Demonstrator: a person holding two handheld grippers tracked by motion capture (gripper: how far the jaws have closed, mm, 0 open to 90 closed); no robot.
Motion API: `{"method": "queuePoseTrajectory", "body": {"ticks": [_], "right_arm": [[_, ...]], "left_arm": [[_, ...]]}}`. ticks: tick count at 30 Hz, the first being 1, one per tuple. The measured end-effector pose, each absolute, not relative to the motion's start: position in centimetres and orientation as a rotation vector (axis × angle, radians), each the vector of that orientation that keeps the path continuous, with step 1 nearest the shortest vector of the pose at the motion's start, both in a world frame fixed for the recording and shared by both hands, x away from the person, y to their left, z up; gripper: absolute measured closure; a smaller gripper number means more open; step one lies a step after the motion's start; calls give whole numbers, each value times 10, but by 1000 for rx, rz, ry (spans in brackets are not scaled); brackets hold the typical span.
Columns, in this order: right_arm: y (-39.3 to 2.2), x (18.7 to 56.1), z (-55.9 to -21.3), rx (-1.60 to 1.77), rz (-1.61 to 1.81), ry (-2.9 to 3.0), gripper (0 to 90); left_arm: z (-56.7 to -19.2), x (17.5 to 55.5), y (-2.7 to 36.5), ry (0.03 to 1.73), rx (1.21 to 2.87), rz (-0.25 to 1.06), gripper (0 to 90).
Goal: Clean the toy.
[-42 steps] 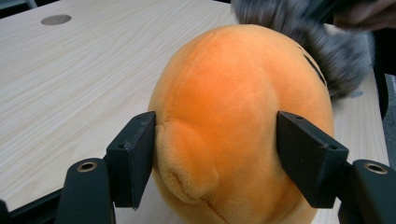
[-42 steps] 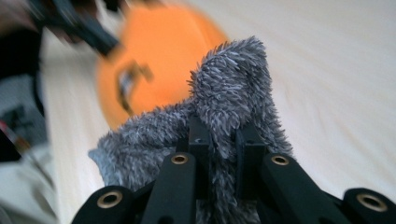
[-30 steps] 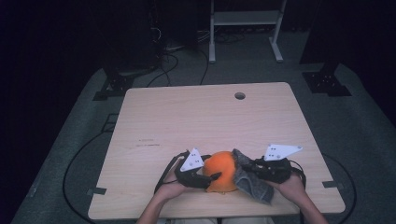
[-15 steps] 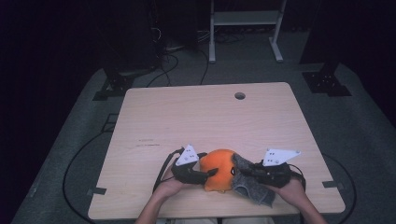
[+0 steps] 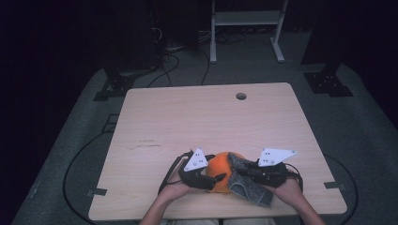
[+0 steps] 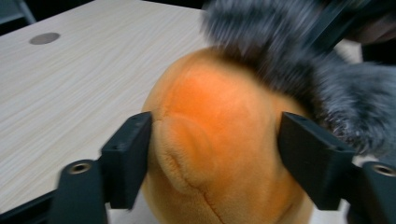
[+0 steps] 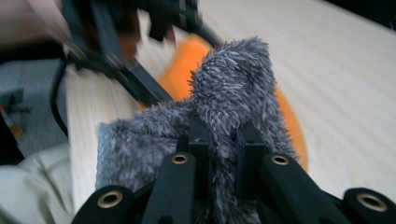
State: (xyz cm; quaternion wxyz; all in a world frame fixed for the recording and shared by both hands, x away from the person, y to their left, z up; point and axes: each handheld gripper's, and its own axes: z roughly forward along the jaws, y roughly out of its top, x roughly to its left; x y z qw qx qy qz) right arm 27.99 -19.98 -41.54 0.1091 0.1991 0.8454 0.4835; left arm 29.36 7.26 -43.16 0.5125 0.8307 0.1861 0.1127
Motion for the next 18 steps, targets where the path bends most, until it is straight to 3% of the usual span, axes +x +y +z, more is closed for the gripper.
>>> {"method": "queuePoseTrajectory", "body": {"ticks": [5,6,7,10,14,18], "right_arm": [[-217,283,-419,663,1440,2463,797],[-218,284,-420,667,1439,2462,797],[-219,284,-419,674,1432,2459,797],[-220,283,-413,669,1423,2429,798],[-206,269,-395,544,1474,2393,798],[-193,268,-398,504,1438,2409,798]], "left_arm": [[-439,303,78,575,1966,141,134],[-442,303,76,577,1955,116,165],[-442,302,74,576,1954,132,255],[-436,297,69,573,1961,229,374],[-425,289,61,487,1976,338,413],[-419,280,56,407,2043,438,419]]}}
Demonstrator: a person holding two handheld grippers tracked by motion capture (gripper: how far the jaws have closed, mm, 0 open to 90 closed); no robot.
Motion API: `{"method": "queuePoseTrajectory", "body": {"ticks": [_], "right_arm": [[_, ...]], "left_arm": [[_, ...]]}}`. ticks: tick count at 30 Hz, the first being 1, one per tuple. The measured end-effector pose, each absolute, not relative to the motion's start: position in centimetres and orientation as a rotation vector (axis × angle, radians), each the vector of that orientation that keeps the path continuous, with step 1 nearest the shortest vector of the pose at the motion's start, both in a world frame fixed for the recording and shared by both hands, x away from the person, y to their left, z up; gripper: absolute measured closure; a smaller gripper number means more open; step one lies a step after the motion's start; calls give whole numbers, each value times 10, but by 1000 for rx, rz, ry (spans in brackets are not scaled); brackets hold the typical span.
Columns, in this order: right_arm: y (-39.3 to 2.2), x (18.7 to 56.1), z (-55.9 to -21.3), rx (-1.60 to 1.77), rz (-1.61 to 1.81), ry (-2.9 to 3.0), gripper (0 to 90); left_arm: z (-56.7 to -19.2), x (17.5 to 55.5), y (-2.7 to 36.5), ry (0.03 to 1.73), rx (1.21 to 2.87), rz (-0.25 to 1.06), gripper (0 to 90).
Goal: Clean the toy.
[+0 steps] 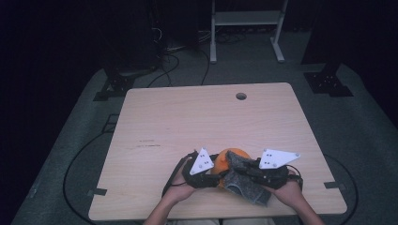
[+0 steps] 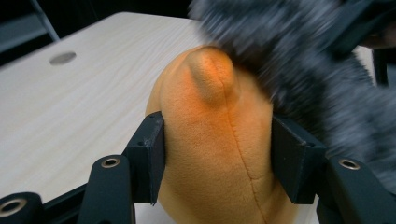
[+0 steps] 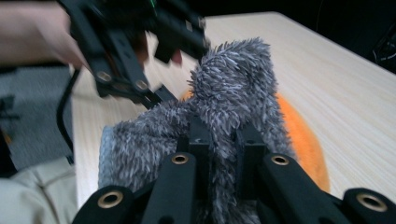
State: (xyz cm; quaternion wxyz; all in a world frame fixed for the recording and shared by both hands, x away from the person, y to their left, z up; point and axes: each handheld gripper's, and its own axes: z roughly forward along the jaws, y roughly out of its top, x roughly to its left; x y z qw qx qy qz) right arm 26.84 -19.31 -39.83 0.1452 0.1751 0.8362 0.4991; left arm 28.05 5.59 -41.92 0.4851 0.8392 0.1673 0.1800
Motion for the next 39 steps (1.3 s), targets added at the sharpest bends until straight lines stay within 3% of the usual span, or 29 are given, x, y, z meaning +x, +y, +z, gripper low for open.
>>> {"method": "queuePoseTrajectory", "body": {"ticks": [8,15,17,20,21,27,33,36,37,39], "right_arm": [[-222,282,-412,665,1395,2391,799],[-191,267,-401,505,1429,2404,797],[-195,270,-406,519,1448,2412,798],[-206,275,-411,586,1458,2409,798],[-209,274,-412,595,1463,2409,799],[-208,272,-406,575,1456,2402,798],[-195,267,-390,513,1491,2390,798],[-195,273,-395,516,1480,2421,798],[-198,277,-397,538,1484,2434,799],[-200,279,-402,571,1503,2437,799]], "left_arm": [[-428,284,60,438,2021,391,392],[-429,273,52,319,2095,481,394],[-429,277,57,348,2063,423,389],[-430,290,64,536,1883,181,315],[-430,291,64,544,1882,175,326],[-432,284,59,464,1967,325,420],[-430,274,51,316,2039,410,438],[-430,278,56,340,2024,360,435],[-431,280,58,367,2002,327,416],[-430,283,57,442,1972,280,288]]}}
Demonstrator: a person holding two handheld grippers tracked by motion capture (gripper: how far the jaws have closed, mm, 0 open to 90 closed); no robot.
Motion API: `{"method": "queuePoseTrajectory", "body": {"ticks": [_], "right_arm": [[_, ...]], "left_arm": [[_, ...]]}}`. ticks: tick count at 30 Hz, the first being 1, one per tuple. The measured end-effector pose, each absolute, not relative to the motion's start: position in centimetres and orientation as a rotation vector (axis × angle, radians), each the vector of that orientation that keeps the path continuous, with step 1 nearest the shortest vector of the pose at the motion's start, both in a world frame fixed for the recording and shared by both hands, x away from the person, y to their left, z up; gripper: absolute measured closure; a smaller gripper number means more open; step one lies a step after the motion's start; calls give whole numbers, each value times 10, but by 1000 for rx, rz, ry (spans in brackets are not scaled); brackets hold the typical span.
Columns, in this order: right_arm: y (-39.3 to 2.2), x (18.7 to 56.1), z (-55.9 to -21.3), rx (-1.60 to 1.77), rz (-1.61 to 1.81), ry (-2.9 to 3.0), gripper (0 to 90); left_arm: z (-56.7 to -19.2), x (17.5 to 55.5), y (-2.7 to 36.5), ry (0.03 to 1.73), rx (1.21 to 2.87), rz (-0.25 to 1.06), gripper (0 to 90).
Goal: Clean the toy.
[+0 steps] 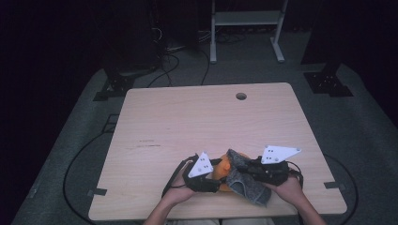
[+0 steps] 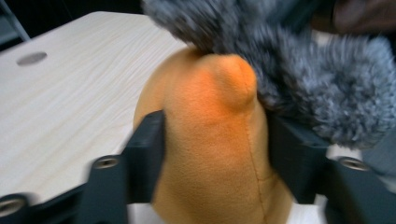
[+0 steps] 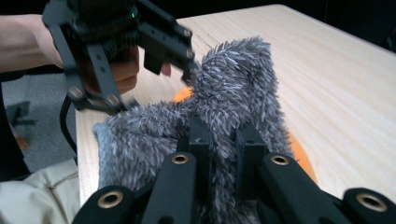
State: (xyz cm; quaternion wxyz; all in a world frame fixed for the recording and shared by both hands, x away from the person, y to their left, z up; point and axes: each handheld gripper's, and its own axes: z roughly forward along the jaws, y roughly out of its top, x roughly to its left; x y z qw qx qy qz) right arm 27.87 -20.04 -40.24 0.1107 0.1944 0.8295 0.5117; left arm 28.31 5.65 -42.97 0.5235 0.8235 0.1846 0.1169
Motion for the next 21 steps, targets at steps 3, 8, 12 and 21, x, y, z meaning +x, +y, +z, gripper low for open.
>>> {"method": "queuePoseTrajectory", "body": {"ticks": [3,8,12,21], "right_arm": [[-197,276,-404,552,1491,2439,799],[-214,282,-409,620,1453,2438,800],[-230,285,-417,695,1400,2448,800],[-222,280,-402,619,1456,2420,800]], "left_arm": [[-433,283,52,440,1994,326,279],[-434,284,59,448,1997,341,382],[-435,288,65,478,1982,321,374],[-432,280,54,389,1990,396,403]]}}
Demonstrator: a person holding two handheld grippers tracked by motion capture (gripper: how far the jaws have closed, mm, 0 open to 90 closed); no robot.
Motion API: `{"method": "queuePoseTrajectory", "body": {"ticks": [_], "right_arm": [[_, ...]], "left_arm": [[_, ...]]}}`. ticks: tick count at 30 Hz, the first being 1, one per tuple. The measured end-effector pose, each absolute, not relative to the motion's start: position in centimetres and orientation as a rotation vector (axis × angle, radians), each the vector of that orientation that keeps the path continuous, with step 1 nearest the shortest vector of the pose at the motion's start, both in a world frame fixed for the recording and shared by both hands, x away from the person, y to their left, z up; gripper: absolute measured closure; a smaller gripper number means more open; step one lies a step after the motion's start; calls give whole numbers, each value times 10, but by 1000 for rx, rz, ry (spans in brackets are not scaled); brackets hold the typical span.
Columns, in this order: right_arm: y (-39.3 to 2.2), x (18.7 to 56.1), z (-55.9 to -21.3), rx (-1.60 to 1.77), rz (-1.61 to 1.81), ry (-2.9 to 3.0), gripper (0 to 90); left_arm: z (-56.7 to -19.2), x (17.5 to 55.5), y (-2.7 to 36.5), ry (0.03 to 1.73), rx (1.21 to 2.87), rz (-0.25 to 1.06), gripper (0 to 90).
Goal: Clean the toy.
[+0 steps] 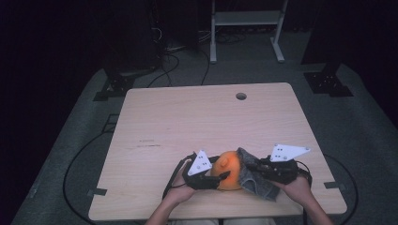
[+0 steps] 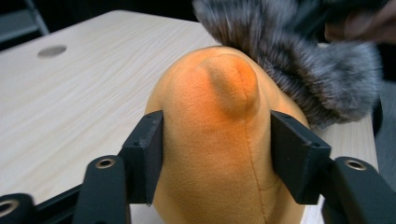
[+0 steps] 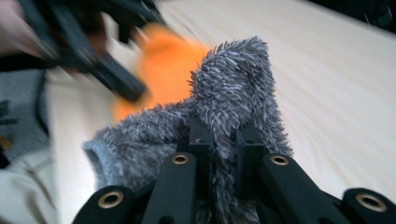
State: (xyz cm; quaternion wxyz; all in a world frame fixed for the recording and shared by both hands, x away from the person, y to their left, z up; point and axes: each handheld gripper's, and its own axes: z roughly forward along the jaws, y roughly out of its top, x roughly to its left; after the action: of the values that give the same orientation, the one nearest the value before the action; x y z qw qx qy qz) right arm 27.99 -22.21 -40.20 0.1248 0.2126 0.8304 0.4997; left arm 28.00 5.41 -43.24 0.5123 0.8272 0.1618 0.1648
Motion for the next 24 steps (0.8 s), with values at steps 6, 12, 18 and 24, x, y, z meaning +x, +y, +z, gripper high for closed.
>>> {"method": "queuePoseTrajectory", "body": {"ticks": [6,12,18,24], "right_arm": [[-203,274,-396,518,1457,2444,800],[-225,284,-413,644,1416,2446,800],[-240,295,-426,761,1399,2465,800],[-230,290,-425,733,1391,2464,800]], "left_arm": [[-431,274,53,303,2030,439,425],[-433,282,64,359,2027,373,430],[-437,292,75,408,2021,333,410],[-434,298,85,510,1981,243,211]]}}
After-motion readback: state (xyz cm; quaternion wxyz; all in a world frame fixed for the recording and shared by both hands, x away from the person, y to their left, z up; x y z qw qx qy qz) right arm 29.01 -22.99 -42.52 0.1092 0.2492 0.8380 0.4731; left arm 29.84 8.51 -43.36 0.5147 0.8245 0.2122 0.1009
